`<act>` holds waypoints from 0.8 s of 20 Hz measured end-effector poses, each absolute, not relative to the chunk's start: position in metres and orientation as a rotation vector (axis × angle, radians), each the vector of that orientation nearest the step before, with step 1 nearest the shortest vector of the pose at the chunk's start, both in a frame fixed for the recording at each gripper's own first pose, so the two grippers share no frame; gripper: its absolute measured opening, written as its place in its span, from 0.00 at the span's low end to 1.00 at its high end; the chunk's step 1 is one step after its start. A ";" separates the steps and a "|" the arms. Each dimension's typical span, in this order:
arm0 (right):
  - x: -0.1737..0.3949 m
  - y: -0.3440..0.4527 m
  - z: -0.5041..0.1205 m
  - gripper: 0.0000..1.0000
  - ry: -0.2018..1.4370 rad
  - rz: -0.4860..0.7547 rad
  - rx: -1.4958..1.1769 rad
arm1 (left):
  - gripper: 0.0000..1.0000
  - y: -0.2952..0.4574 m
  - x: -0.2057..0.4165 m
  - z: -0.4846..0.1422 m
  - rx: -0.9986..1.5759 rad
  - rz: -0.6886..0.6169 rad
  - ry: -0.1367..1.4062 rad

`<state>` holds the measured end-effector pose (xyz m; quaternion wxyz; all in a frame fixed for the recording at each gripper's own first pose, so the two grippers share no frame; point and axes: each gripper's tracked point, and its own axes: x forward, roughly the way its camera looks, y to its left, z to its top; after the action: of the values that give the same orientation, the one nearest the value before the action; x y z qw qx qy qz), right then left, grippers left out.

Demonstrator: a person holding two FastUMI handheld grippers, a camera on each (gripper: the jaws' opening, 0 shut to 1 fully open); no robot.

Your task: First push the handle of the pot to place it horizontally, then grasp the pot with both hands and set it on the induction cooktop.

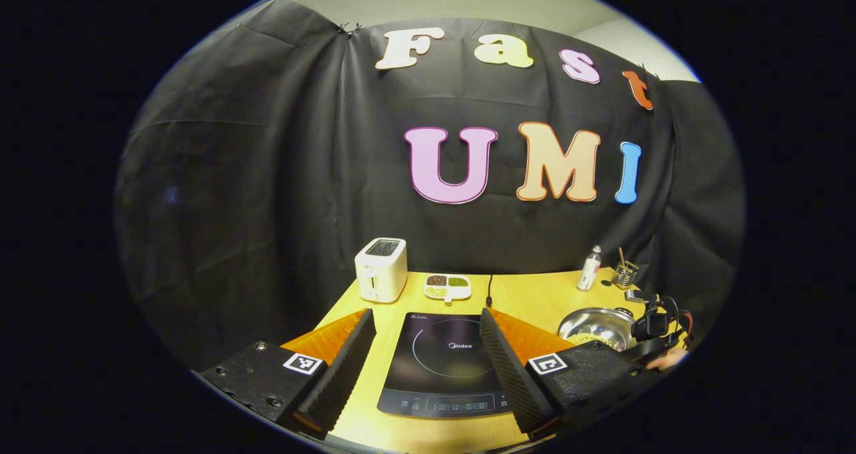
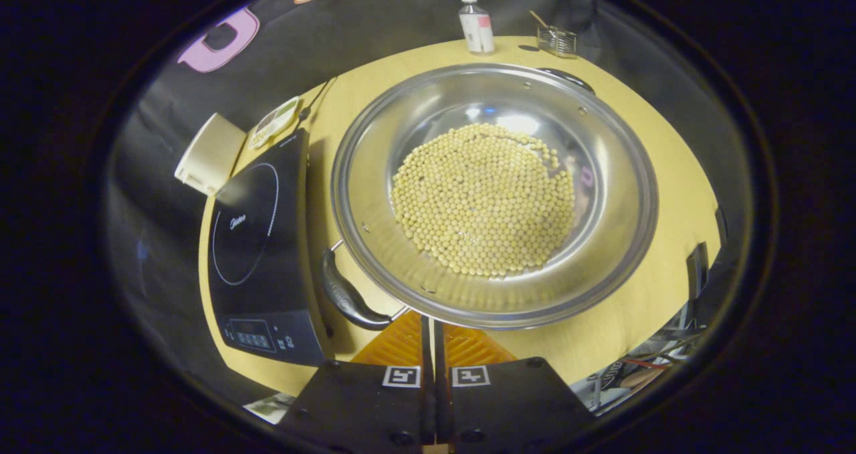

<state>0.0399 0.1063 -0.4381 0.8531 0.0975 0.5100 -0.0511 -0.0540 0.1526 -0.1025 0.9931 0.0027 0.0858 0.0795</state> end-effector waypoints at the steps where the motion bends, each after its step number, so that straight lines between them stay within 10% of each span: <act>1: 0.044 0.111 -0.440 0.03 1.074 -0.113 0.219 | 0.96 0.155 -0.055 -0.104 0.003 0.162 0.175; 16: 0.103 0.166 -0.442 0.03 1.035 -0.261 0.451 | 0.96 0.189 -0.063 -0.123 -0.018 0.218 0.229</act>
<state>0.1031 0.1661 -0.4422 0.8369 0.2131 0.4888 -0.1234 -0.0628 0.1895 -0.1231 0.9875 -0.0088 0.1141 0.1086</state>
